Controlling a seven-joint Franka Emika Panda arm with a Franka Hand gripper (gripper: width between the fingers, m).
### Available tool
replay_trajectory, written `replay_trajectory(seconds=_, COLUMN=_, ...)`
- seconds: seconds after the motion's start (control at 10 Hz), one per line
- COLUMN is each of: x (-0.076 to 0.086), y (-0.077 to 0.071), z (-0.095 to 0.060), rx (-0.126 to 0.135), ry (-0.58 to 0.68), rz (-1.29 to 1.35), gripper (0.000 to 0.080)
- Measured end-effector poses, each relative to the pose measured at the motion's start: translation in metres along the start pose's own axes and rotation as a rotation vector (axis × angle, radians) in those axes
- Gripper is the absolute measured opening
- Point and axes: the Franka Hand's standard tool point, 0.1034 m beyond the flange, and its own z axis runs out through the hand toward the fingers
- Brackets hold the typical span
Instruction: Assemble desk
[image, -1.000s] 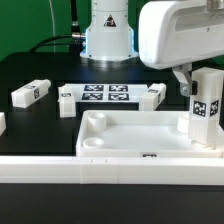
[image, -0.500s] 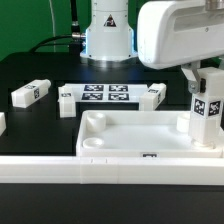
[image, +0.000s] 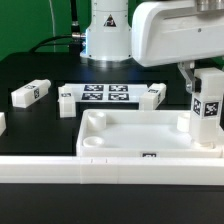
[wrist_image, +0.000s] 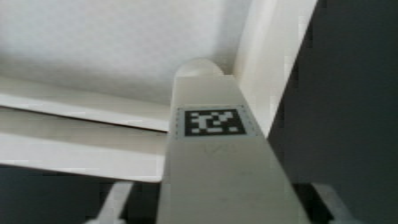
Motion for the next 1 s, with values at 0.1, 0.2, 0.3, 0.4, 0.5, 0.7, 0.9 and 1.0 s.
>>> replay_trajectory(seconds=0.1, x=0.0004, y=0.0009, z=0.0005, rx=-0.001, ry=0.007, rz=0.085, gripper=0.0289)
replay_trajectory(seconds=0.2, x=0.0022, y=0.0025, z=0.0008, rx=0.005, ry=0.029, rz=0.136, gripper=0.0291)
replay_trajectory(seconds=0.3, x=0.0023, y=0.0038, z=0.0007, rx=0.008, ry=0.031, rz=0.272, gripper=0.0291)
replay_trajectory(seconds=0.4, x=0.0025, y=0.0046, z=0.0006, rx=0.009, ry=0.031, rz=0.334, gripper=0.0291)
replay_trajectory(seconds=0.5, x=0.0027, y=0.0060, z=0.0006, rx=0.018, ry=0.029, rz=0.456, gripper=0.0291)
replay_trajectory(seconds=0.7, x=0.0028, y=0.0075, z=0.0005, rx=0.020, ry=0.027, rz=0.641, gripper=0.0291)
replay_trajectory(seconds=0.9, x=0.0029, y=0.0083, z=0.0006, rx=0.029, ry=0.023, rz=0.794, gripper=0.0291)
replay_trajectory(seconds=1.0, x=0.0028, y=0.0084, z=0.0006, rx=0.029, ry=0.023, rz=0.805, gripper=0.0291)
